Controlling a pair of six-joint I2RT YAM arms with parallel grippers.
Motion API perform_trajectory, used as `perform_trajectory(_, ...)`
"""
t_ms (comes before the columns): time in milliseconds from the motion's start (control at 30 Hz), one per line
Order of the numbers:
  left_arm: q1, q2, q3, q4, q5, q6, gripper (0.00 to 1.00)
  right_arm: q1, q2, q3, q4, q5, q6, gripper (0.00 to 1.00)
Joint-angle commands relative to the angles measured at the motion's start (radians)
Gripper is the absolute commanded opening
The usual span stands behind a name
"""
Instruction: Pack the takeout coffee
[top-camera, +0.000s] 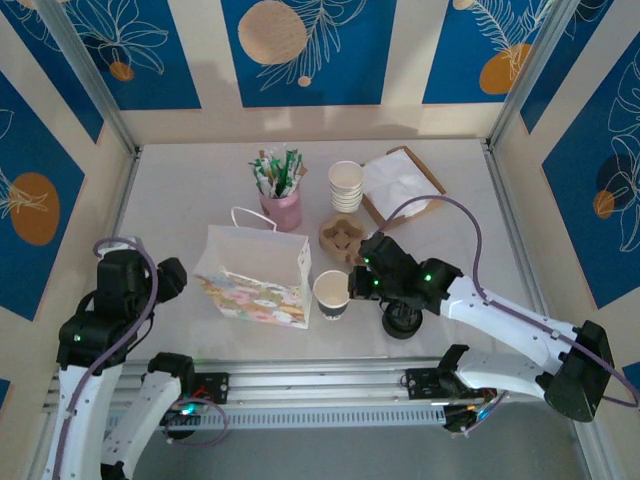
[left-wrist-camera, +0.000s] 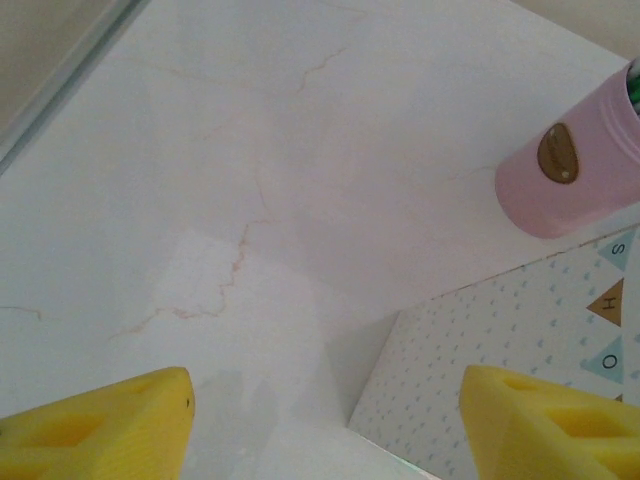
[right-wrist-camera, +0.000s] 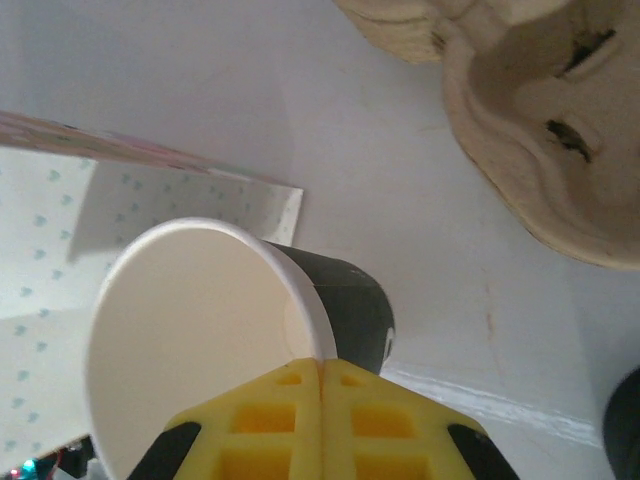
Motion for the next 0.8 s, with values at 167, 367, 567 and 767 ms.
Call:
perform_trajectory(167,-0.006,-0.033,0.059,-0.012,-0.019,-0.014,0.74,0.009,-0.069,-0.105,-0.018,0.035,0.024,0.00)
perform_trajectory(367,-0.006,-0.061,0.070,-0.007,0.003,-0.016,0.75,0.025,-0.065,-0.123,-0.023,0.071,0.020,0.00)
perform_trajectory(567,-0.006,-0.073,0.069,-0.003,0.011,-0.018,0.76,0.038,-0.068,-0.127,-0.041,0.095,0.024,0.03)
perform_trajectory(767,-0.006,-0.085,0.067,0.003,0.009,-0.016,0.77,0.041,-0.072,-0.088,-0.071,0.110,0.005,0.14)
